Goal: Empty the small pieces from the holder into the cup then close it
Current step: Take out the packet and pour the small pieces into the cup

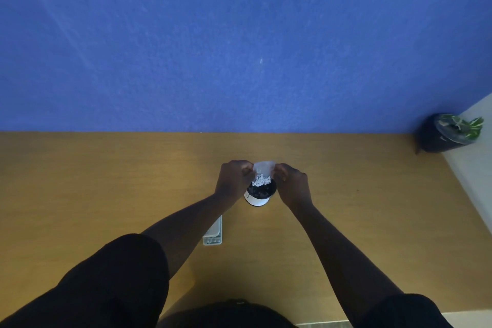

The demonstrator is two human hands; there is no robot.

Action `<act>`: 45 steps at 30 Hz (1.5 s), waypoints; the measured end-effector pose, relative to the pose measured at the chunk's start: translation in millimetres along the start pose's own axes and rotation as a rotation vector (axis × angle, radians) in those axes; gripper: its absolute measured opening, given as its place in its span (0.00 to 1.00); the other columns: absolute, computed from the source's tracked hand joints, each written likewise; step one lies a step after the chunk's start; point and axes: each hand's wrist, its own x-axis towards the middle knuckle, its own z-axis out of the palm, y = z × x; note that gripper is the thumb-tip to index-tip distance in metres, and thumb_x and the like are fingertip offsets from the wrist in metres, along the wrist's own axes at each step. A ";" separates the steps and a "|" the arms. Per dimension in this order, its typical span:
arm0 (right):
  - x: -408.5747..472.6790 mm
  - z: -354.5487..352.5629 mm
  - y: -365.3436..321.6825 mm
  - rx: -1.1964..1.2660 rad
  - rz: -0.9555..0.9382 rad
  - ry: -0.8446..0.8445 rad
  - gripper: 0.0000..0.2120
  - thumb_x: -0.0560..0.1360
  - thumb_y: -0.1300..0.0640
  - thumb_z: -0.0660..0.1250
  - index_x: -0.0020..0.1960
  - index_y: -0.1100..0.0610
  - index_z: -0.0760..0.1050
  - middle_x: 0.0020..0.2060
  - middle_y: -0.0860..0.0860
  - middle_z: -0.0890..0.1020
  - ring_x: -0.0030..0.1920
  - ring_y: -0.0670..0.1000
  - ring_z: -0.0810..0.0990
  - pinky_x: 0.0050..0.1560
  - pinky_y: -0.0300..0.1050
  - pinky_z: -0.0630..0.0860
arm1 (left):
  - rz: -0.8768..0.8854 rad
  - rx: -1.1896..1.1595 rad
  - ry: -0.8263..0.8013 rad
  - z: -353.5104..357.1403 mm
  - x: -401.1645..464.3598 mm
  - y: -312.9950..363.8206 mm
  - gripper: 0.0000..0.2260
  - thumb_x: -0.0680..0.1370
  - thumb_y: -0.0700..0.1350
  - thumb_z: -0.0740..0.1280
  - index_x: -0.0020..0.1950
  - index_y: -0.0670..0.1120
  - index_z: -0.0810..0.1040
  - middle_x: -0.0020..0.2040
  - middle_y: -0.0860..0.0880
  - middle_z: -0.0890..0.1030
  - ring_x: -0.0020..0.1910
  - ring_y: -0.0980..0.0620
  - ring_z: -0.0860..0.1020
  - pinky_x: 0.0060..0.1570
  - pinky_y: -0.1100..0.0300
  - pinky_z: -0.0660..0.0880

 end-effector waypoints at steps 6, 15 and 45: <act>-2.4 -3.7 0.1 -0.003 -0.036 -0.016 0.07 0.76 0.63 0.66 0.51 0.59 0.81 0.41 0.54 0.86 0.39 0.51 0.84 0.37 0.39 0.76 | 0.011 -0.011 0.009 0.9 -3.4 -1.0 0.06 0.72 0.40 0.70 0.36 0.38 0.82 0.33 0.42 0.83 0.36 0.45 0.82 0.37 0.55 0.76; -5.1 -0.8 -3.8 0.024 -0.024 -0.032 0.08 0.77 0.60 0.64 0.53 0.58 0.81 0.42 0.57 0.86 0.41 0.55 0.84 0.40 0.49 0.81 | -0.049 -0.038 0.021 0.4 -16.9 3.0 0.05 0.71 0.36 0.69 0.36 0.38 0.80 0.32 0.43 0.81 0.31 0.53 0.75 0.34 0.57 0.72; -14.4 -5.1 -8.3 0.071 -0.075 0.017 0.09 0.79 0.57 0.64 0.57 0.56 0.79 0.46 0.53 0.86 0.46 0.52 0.85 0.43 0.49 0.83 | -0.011 -0.083 0.058 -0.5 -19.6 5.5 0.10 0.76 0.41 0.69 0.34 0.44 0.80 0.29 0.48 0.80 0.30 0.51 0.77 0.33 0.58 0.71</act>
